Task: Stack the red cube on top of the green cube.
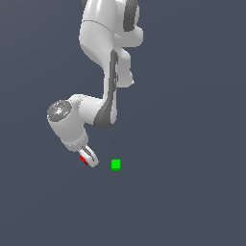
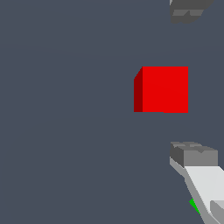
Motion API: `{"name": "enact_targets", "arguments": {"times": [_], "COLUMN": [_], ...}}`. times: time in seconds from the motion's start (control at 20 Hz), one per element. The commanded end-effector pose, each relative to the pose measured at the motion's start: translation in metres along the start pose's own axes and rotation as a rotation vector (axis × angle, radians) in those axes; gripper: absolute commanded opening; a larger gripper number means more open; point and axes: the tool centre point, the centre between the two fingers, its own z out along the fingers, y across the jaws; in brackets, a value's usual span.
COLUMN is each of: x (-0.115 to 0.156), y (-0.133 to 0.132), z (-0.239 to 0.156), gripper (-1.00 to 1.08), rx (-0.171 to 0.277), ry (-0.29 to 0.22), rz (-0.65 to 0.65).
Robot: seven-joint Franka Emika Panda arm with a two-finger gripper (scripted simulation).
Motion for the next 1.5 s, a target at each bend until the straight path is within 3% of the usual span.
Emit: {"name": "enact_targets", "arguments": {"times": [0.0, 0.85, 0.9, 1.45], "x": [0.0, 0.0, 0.0, 0.0], "y": [0.0, 0.0, 0.0, 0.0], "z": [0.0, 0.05, 0.05, 0.05], "gripper": [1.0, 1.0, -1.0, -1.0], "rx": [0.0, 0.001, 0.001, 0.001], "ry": [0.0, 0.0, 0.0, 0.0], "rz": [0.0, 0.003, 0.003, 0.003]}}
